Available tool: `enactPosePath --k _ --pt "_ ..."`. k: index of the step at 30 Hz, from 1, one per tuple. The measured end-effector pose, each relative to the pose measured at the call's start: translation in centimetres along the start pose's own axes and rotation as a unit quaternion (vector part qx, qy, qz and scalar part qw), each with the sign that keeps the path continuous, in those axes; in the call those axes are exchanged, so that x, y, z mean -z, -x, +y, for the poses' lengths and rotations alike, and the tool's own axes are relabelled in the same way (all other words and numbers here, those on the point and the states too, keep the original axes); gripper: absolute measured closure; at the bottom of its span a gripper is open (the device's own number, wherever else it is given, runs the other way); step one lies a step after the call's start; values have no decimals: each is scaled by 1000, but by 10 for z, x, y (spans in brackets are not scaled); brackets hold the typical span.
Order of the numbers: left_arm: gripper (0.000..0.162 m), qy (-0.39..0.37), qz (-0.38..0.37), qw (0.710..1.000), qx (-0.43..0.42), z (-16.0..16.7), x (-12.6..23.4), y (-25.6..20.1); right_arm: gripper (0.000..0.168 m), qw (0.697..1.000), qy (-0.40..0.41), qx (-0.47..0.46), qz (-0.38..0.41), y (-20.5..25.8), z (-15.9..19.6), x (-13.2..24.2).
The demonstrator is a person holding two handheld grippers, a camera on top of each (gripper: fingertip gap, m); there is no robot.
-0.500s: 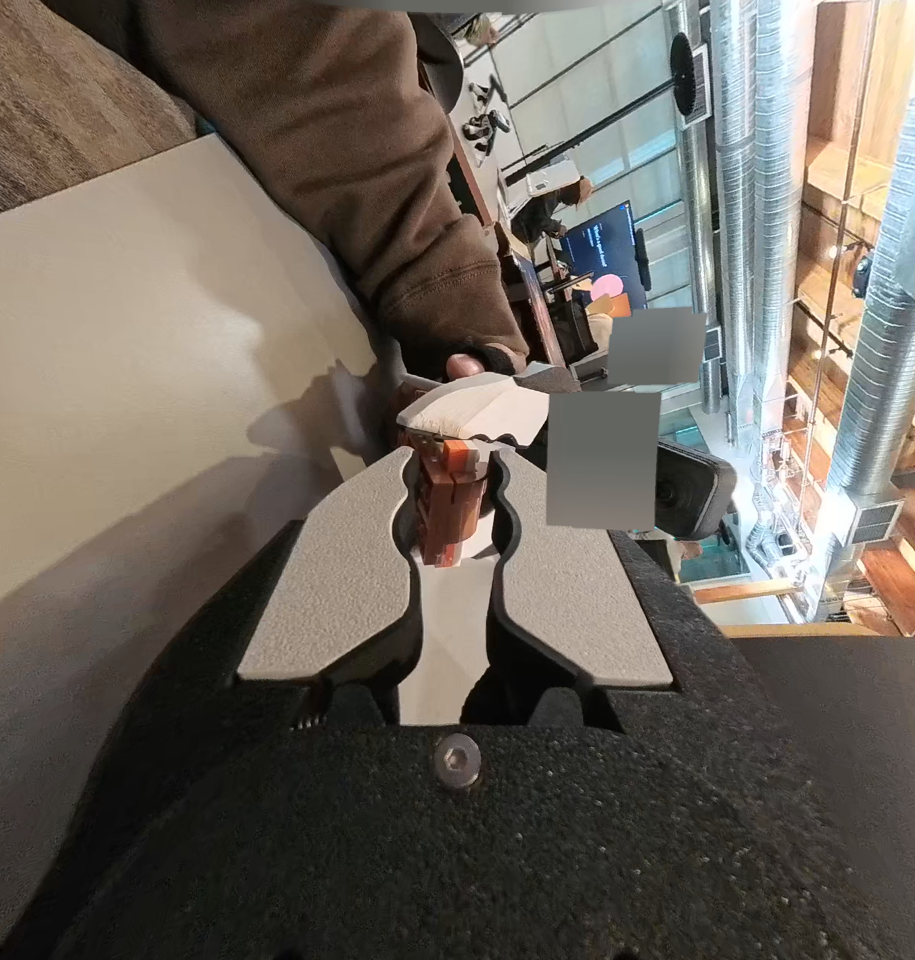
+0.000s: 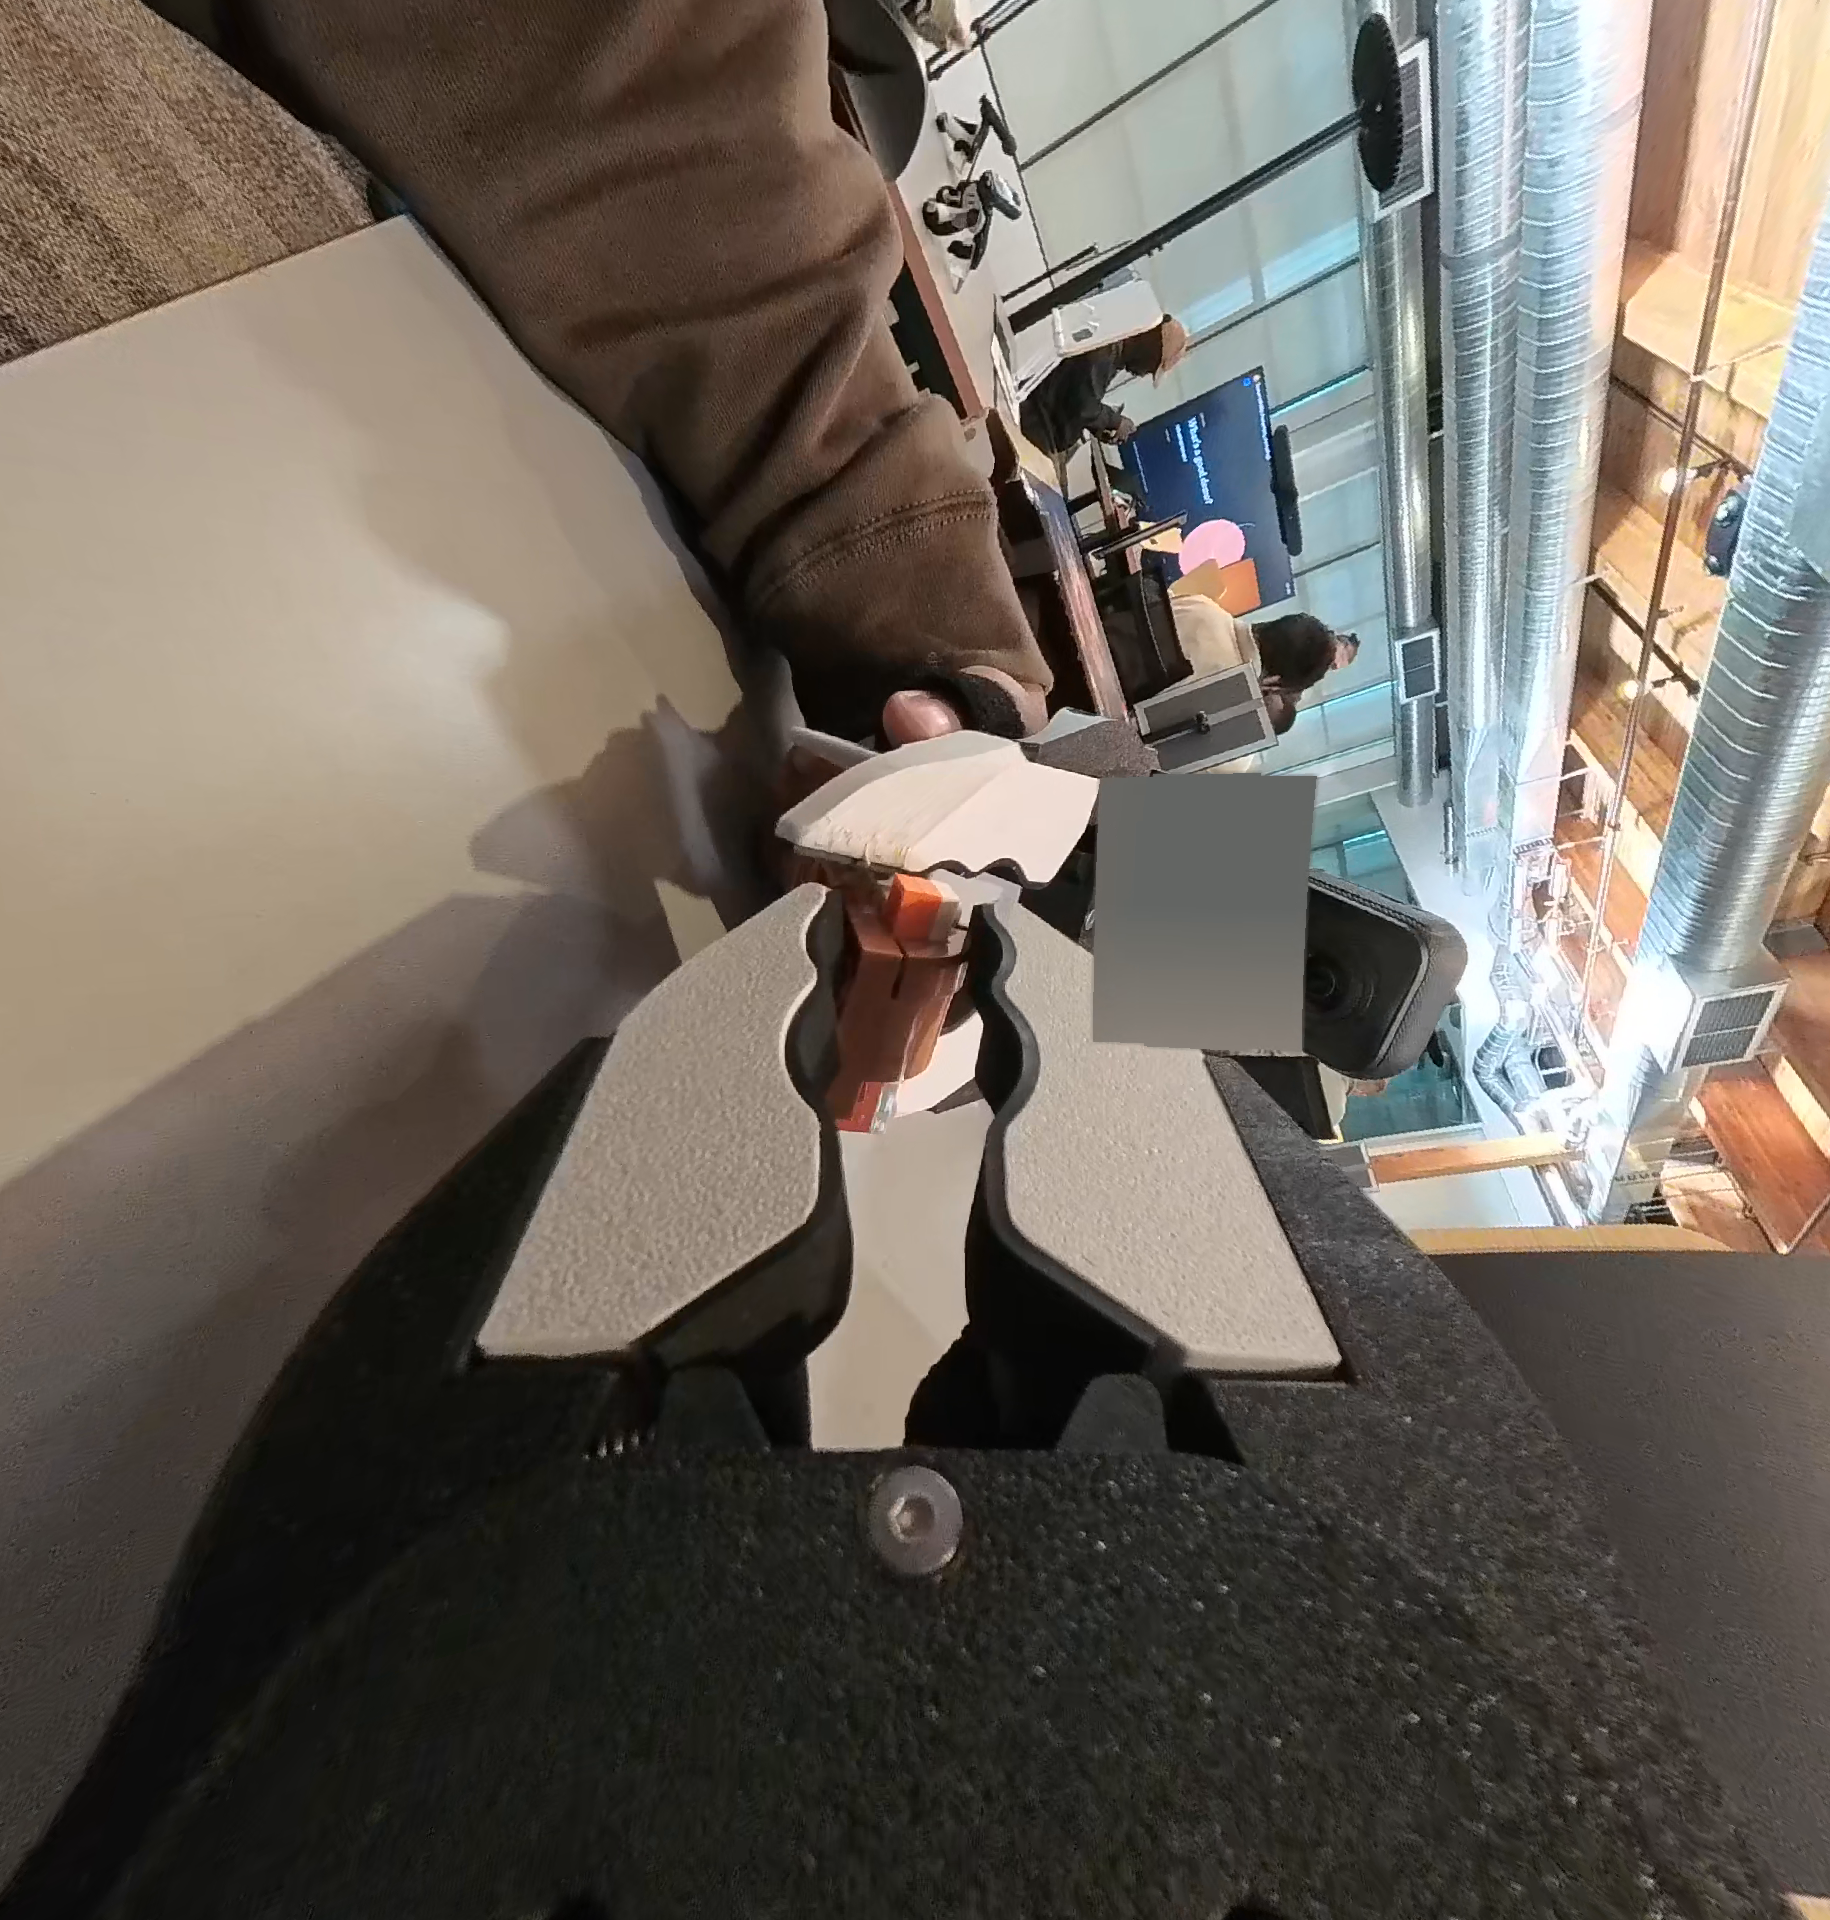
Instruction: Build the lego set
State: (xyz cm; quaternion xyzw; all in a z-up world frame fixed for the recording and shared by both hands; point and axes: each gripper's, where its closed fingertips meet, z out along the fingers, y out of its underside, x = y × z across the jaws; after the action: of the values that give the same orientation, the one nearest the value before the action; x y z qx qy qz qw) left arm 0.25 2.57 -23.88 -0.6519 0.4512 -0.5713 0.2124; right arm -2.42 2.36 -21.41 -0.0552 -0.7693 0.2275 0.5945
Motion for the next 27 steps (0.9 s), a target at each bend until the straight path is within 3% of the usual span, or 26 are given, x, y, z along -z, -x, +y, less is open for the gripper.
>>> enactPosePath --k 9,13,18,27 --pt "115 -15 -2 1000 -11 -4 2 0 144 999 -15 -23 17 -4 -2 1" --pt "117 -22 -4 1000 -16 -6 3 0 132 999 -22 -36 26 -7 -4 2" --pt "117 -23 -6 1000 -16 -6 4 1 142 999 -14 -34 28 -7 -1 2" --pt "117 -18 0 1000 -15 -5 3 0 145 999 -18 -32 15 -6 -2 3"
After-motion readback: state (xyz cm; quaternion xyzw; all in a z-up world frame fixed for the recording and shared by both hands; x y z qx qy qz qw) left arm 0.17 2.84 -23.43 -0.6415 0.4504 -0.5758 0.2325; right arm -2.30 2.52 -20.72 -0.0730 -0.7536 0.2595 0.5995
